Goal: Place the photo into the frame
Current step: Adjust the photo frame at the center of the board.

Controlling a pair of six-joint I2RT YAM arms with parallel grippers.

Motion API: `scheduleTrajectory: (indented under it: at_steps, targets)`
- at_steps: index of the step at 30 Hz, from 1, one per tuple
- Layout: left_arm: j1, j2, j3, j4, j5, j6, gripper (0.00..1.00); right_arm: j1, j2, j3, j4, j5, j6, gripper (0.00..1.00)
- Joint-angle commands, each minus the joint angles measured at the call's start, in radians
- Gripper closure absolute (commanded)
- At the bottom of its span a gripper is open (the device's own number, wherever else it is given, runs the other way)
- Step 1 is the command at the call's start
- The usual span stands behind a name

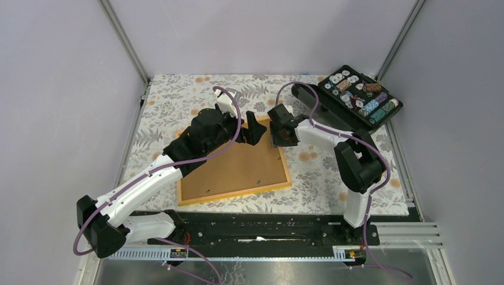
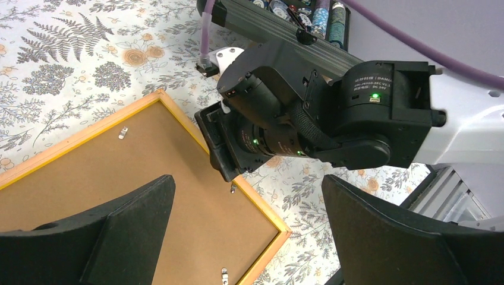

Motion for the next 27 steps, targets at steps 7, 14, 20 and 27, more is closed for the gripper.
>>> scheduleTrajectory:
  at_steps: [7,14,20,27]
  targets:
    - [0.011,-0.003,0.004,0.046,0.031,-0.007,0.02,0.028,-0.037,-0.036,-0.114,-0.006,0.214,0.39]
    - [0.015,0.005,0.005,0.042,0.031,-0.008,0.02,0.037,-0.009,-0.082,-0.113,0.008,0.261,0.51]
    - [0.021,0.005,0.005,0.042,0.031,-0.01,0.02,0.039,0.032,-0.08,-0.108,0.012,0.261,0.58]
    - [0.023,0.004,0.006,0.041,0.031,-0.01,0.02,0.04,0.022,-0.099,-0.112,0.026,0.27,0.72]
